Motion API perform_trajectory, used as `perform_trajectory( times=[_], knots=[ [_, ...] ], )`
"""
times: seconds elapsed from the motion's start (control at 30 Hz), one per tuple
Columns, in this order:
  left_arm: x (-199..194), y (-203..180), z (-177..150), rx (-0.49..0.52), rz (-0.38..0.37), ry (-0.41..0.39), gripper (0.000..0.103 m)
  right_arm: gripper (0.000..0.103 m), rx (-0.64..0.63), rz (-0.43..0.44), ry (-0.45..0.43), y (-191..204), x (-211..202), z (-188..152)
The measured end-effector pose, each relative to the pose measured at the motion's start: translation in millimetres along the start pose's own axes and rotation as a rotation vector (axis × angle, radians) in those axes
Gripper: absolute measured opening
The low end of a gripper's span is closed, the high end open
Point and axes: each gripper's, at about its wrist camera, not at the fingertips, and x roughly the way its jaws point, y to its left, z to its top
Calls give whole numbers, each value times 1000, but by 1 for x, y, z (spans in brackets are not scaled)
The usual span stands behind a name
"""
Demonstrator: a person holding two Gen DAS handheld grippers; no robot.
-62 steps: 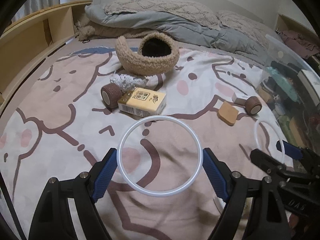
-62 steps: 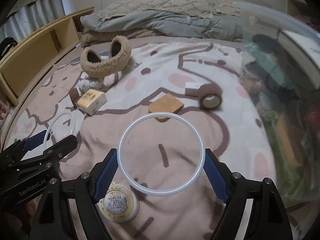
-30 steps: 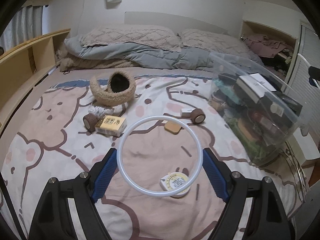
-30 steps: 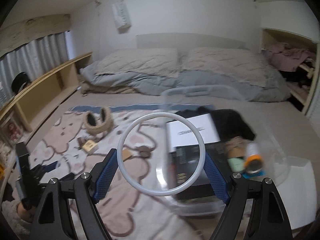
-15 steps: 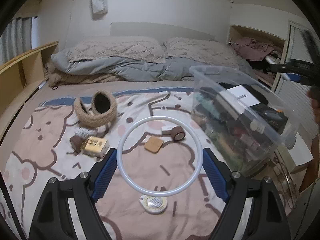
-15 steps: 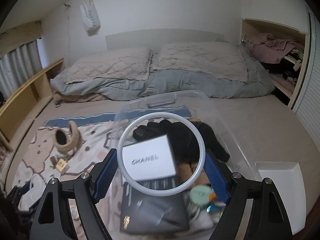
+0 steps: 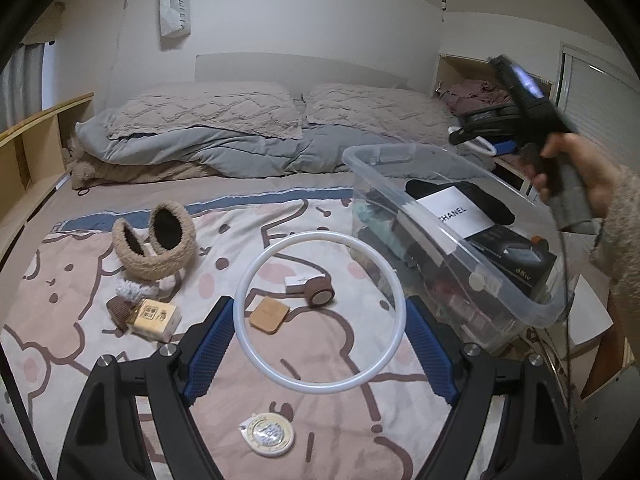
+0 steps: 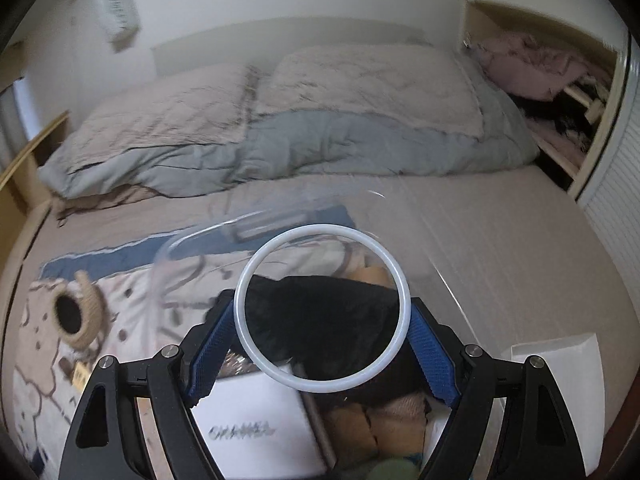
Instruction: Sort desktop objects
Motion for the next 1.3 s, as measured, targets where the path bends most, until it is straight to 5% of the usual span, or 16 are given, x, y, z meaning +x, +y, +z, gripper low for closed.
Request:
perform_trajectory(
  times=[0.2,0.33,0.37,0.43,0.77,1.3],
  knots=[
    [10,-8,10,3,-10,-8,84,84,125,-18,97,-26,47,2],
    [16,-17,15,4,-22,-10,84,85,168,44,152,-36,59,-5],
    [17,-19,16,5,-24,-12,84,94,167,52,151,-37,57,-6],
    [17,-25,19,10,-29,-16,84,103,158,71,123,-38,48,-9],
    [14,-57,32,35,-61,-39,84,103,100,155,8,-54,-8,-6],
    [57,-99,105,69,-116,-64,84,103,-51,330,-111,-65,-82,-81]
  ],
)
